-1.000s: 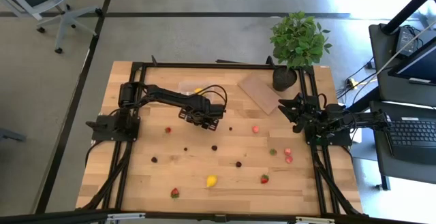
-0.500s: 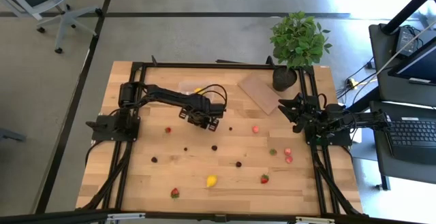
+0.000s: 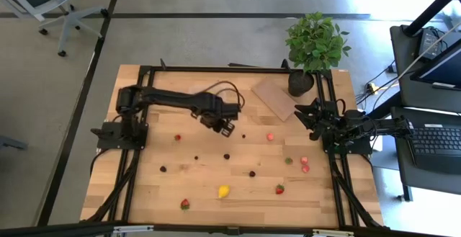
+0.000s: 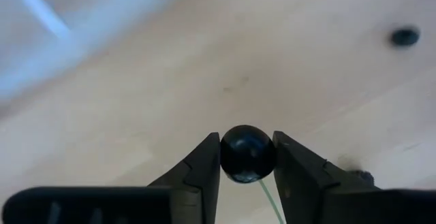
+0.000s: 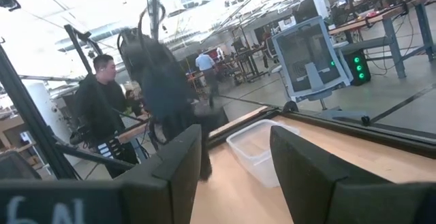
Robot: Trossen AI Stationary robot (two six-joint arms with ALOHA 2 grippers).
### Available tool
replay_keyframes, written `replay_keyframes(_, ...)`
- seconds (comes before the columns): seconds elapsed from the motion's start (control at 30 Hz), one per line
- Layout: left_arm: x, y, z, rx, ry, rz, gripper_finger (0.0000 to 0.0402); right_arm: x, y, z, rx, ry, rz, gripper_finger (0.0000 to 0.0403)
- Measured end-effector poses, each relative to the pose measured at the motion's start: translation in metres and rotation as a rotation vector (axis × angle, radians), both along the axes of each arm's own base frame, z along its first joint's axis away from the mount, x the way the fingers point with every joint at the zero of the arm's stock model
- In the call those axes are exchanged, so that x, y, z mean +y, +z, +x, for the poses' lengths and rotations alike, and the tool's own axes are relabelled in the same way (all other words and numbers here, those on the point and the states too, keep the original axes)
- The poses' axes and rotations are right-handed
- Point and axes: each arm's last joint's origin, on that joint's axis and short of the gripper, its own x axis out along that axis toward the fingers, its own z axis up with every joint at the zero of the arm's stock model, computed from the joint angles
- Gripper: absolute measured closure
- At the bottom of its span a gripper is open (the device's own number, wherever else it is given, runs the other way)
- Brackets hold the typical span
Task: Pick and placing Produce into tupperware
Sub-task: Put the black cherry into the transparent bin
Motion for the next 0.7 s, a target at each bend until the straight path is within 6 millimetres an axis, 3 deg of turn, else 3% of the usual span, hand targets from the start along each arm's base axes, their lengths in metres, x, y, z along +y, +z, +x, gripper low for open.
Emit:
replay_keyframes(0.17,0.017,0.042,-0.017,0.031,0.051,0.155,0.0288,0.0,0.001,0.0,-0.01,0.002,-0.001,0.0224)
replay_keyframes(0.33,0.046,0.056,-0.027,0.0,0.101,0.206,0.0297,0.0,0.001,0.0,-0.013,0.0,-0.001,0.0224)
replay_keyframes(0.47,0.065,0.05,-0.029,0.004,0.132,0.197,0.0285,0.0,0.001,0.0,-0.007,0.0,-0.001,0.0224)
replay_keyframes(0.7,0.091,0.012,-0.035,-0.012,0.181,0.173,0.029,0.0,0.0,0.0,0.0,0.002,0.001,0.0224)
